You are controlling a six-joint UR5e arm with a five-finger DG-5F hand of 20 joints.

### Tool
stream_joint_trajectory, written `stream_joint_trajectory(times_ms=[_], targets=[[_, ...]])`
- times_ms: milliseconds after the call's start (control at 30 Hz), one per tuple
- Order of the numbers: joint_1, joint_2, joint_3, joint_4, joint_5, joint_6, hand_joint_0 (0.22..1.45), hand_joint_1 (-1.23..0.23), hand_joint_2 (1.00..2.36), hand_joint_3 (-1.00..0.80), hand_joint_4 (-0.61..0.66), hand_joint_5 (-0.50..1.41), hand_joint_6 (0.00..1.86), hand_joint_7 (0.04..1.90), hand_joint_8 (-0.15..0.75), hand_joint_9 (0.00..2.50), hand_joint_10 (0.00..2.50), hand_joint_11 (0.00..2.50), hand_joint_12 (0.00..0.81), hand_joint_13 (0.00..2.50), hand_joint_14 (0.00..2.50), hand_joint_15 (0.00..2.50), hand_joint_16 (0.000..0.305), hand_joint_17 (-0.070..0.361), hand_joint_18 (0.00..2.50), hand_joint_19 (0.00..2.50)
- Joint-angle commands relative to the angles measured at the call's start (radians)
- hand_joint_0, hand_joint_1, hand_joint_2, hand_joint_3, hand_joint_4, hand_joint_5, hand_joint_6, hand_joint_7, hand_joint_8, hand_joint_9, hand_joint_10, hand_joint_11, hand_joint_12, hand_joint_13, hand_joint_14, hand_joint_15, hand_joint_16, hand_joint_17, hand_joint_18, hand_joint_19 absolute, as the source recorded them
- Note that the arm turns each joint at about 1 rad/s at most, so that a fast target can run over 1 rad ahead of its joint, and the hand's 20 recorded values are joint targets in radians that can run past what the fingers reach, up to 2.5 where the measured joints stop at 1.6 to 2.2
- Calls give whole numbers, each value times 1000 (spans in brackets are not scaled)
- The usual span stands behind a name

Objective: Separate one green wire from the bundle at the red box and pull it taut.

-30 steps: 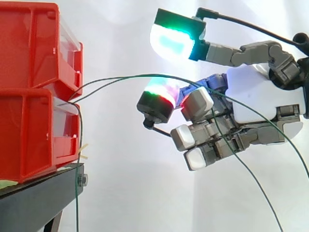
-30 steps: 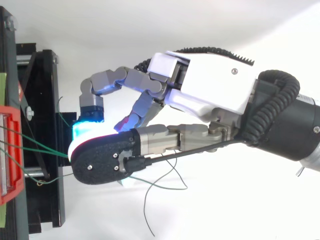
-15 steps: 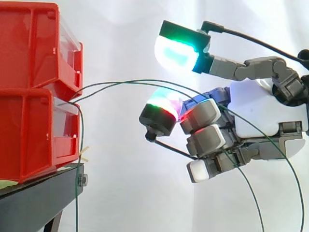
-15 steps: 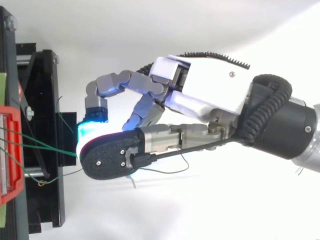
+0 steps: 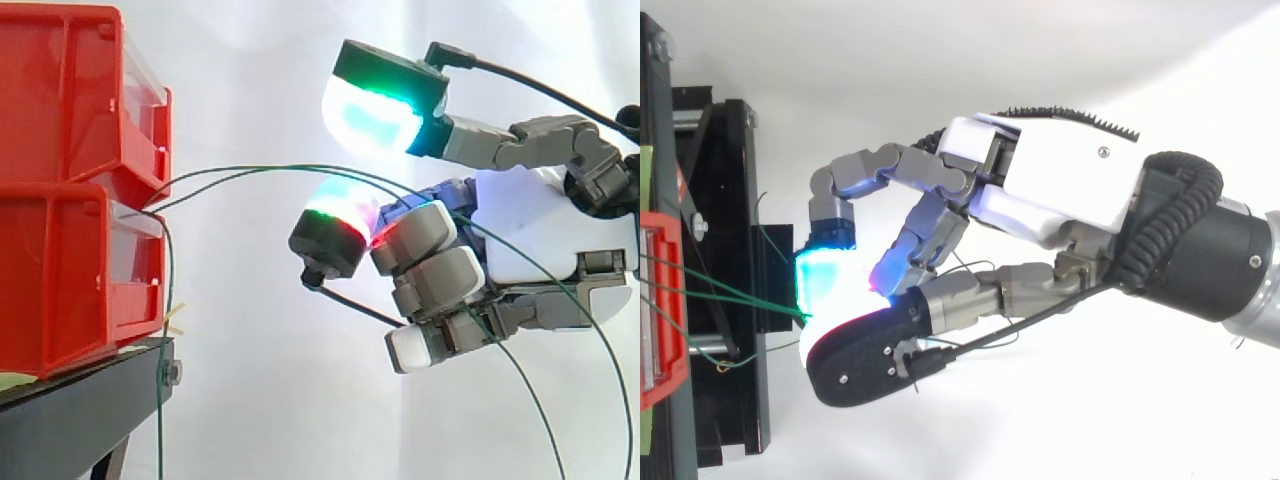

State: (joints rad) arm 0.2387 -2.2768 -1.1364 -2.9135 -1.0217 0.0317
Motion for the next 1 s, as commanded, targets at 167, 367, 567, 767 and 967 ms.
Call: stream_joint_trajectory(times_ms=[167, 367, 567, 767, 967], targets=[[2, 0, 0, 0, 0, -3, 634, -693, 1005, -439, 217, -192, 776, 1299, 334, 1231, 22, 1329, 329, 1343, 29, 1262, 61, 136, 947, 666], [2, 0, 0, 2, 0, -3, 630, -676, 1016, -304, 203, -188, 766, 1321, 337, 1249, 21, 1315, 328, 1343, 26, 1270, 60, 136, 937, 666], [2, 0, 0, 2, 0, -3, 637, -717, 1021, -238, 196, -190, 769, 1315, 334, 1221, 23, 1308, 332, 1319, 28, 1253, 61, 137, 935, 668], [4, 0, 1, -1, 0, 0, 654, -767, 1024, -175, 194, -202, 782, 1309, 338, 1171, 22, 1288, 339, 1291, 27, 1232, 61, 137, 918, 652], [4, 0, 1, -3, 0, 0, 714, -780, 1029, -77, 197, -217, 805, 1244, 325, 1112, 22, 1245, 338, 1249, 29, 1187, 60, 135, 881, 662]])
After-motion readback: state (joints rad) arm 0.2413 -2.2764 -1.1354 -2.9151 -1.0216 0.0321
